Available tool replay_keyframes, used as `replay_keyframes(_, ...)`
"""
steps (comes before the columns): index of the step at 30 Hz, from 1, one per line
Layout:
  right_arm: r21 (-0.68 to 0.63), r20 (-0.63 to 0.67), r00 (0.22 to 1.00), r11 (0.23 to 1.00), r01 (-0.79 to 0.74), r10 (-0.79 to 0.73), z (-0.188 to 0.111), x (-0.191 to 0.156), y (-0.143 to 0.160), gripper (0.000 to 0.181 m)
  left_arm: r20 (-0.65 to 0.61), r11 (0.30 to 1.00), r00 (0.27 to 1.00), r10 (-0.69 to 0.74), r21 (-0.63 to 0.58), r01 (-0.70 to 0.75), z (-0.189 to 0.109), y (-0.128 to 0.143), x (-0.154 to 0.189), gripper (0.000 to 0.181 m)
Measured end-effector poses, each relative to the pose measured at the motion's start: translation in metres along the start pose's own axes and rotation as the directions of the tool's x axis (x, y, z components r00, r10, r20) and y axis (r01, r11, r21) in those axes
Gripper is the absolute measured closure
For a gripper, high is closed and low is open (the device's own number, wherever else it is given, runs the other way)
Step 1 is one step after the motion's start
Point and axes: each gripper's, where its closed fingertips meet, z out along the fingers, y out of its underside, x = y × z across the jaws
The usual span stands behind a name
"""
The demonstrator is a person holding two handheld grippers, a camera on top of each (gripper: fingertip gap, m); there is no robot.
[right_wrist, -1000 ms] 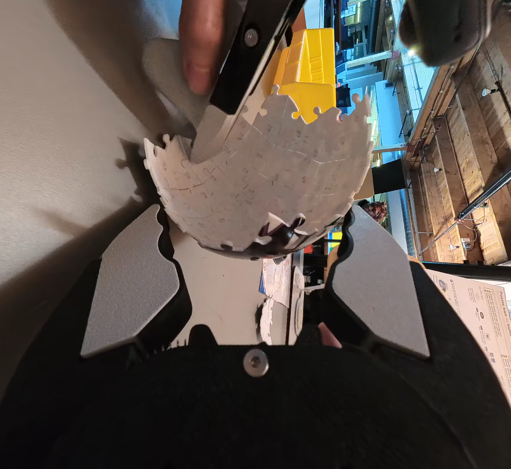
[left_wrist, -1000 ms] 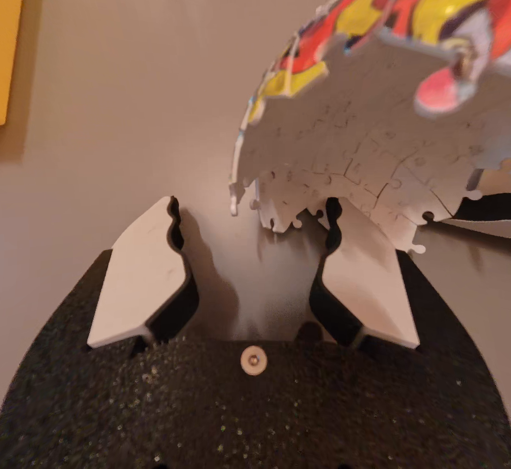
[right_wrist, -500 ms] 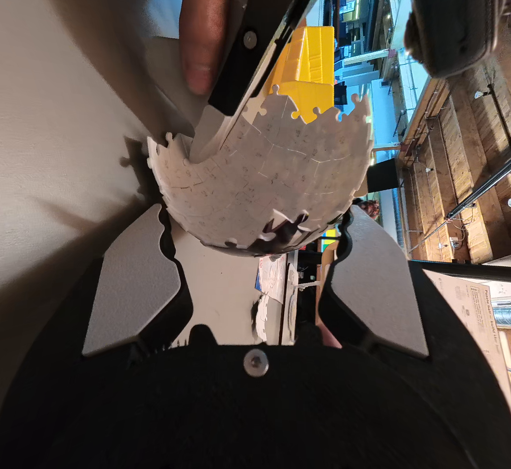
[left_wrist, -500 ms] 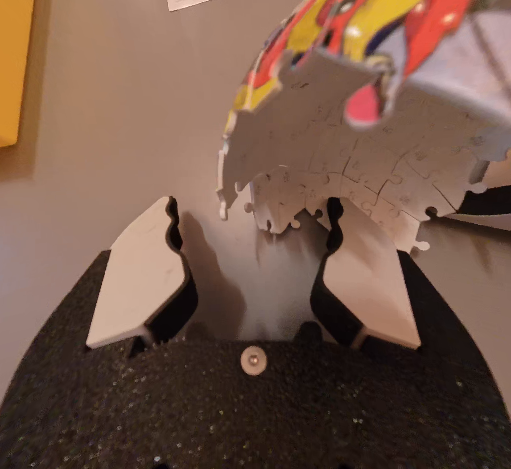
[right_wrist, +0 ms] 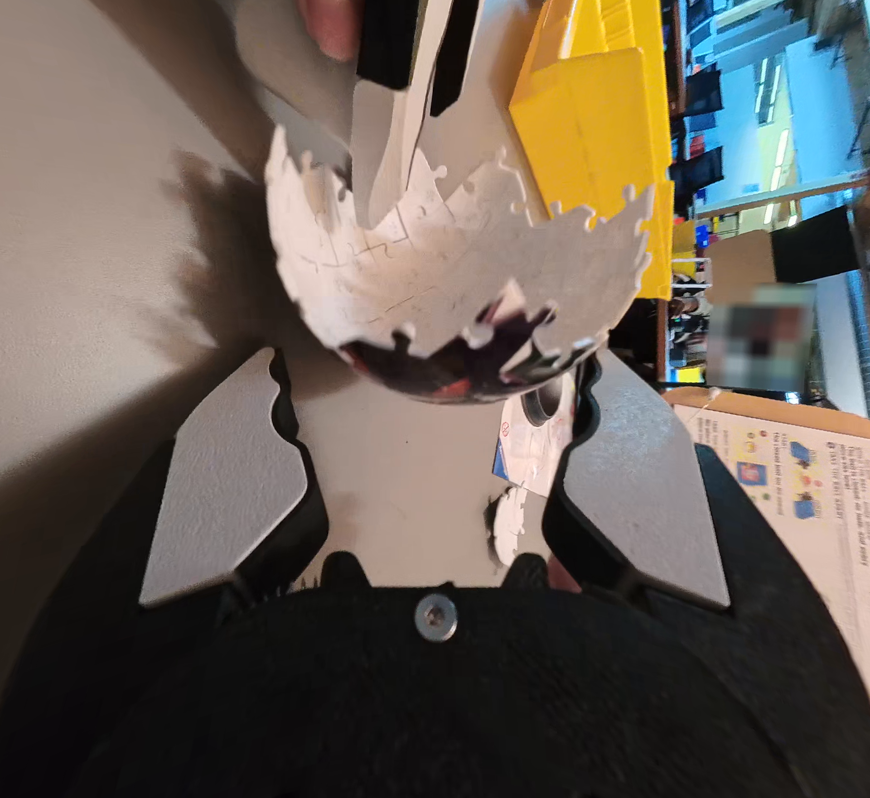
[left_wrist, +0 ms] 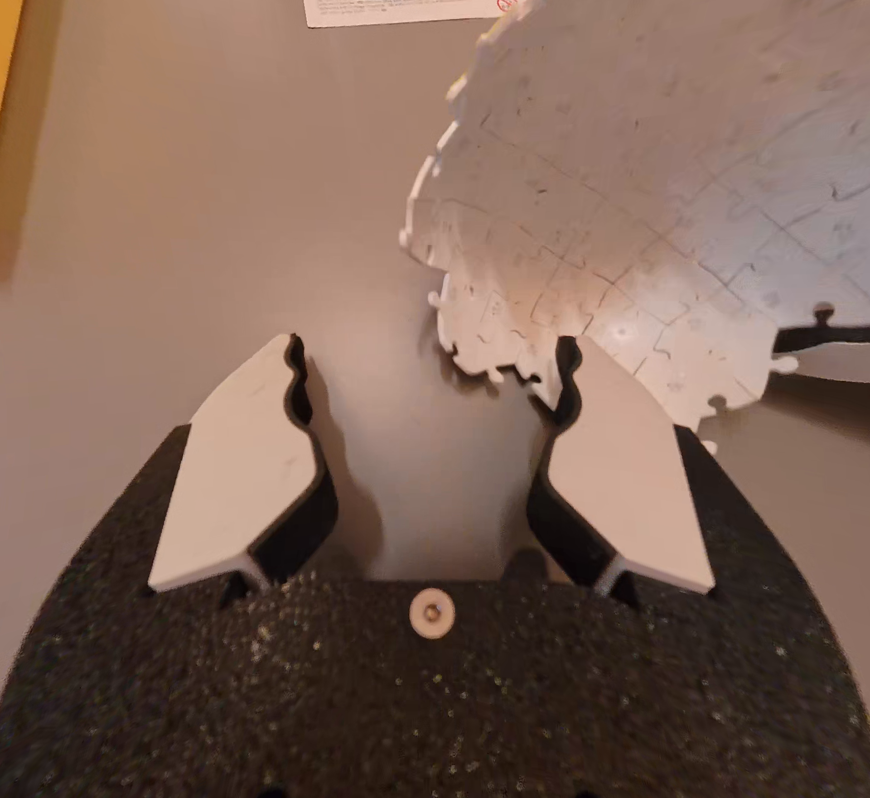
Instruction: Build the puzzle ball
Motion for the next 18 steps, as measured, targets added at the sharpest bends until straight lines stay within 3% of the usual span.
replay_keyframes(9, 0.034, 0.077, 0.989, 0.991, -0.133, 0.13, 0.003, -0.003, 0.005, 0.067, -0.07, 0.997, 0.995, -0.078, 0.02, 0.079, 0.005, -0.01, -0.002, 0.083)
replay_keyframes(18, 0.08, 0.149, 0.939, 0.943, -0.324, 0.31, 0.001, -0.013, 0.005, 0.071, -0.276, 0.912, 0.916, -0.29, 0.211, 0.352, -0.016, -0.051, -0.014, 0.084)
